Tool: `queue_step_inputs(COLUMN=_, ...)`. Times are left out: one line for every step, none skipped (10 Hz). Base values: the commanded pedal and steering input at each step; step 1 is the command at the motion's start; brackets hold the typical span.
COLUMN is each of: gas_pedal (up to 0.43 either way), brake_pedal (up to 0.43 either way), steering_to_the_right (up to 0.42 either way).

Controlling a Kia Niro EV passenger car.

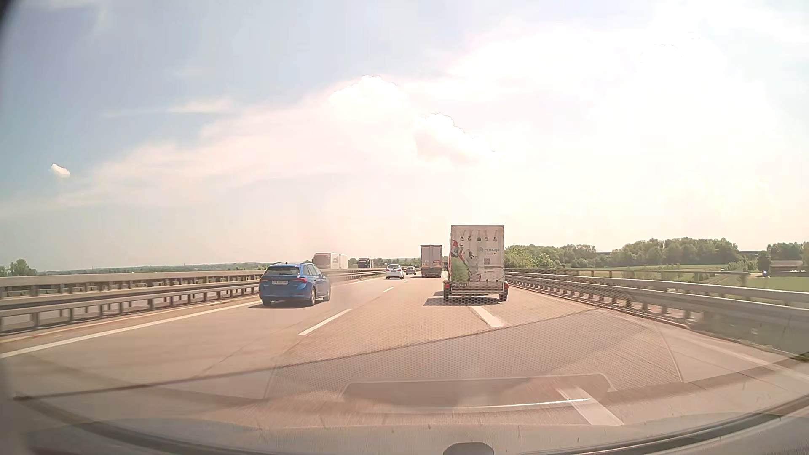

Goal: Follow the waypoints while adhering to traffic rules and regulations

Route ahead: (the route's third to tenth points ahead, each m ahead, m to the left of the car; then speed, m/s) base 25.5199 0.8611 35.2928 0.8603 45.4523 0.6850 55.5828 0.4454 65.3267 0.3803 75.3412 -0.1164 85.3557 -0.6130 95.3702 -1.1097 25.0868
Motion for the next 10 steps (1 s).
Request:
queue_step_inputs(gas_pedal=0.469, brake_pedal=0.0, steering_to_the_right=-0.001)
queue_step_inputs(gas_pedal=0.469, brake_pedal=0.0, steering_to_the_right=-0.001)
queue_step_inputs(gas_pedal=0.48, brake_pedal=0.0, steering_to_the_right=-0.001)
queue_step_inputs(gas_pedal=0.52, brake_pedal=0.0, steering_to_the_right=-0.002)
queue_step_inputs(gas_pedal=0.539, brake_pedal=0.0, steering_to_the_right=-0.002)
queue_step_inputs(gas_pedal=0.551, brake_pedal=0.0, steering_to_the_right=-0.002)
queue_step_inputs(gas_pedal=0.61, brake_pedal=0.0, steering_to_the_right=-0.002)
queue_step_inputs(gas_pedal=0.65, brake_pedal=0.0, steering_to_the_right=-0.002)
queue_step_inputs(gas_pedal=0.65, brake_pedal=0.0, steering_to_the_right=-0.002)
queue_step_inputs(gas_pedal=0.65, brake_pedal=0.0, steering_to_the_right=-0.002)
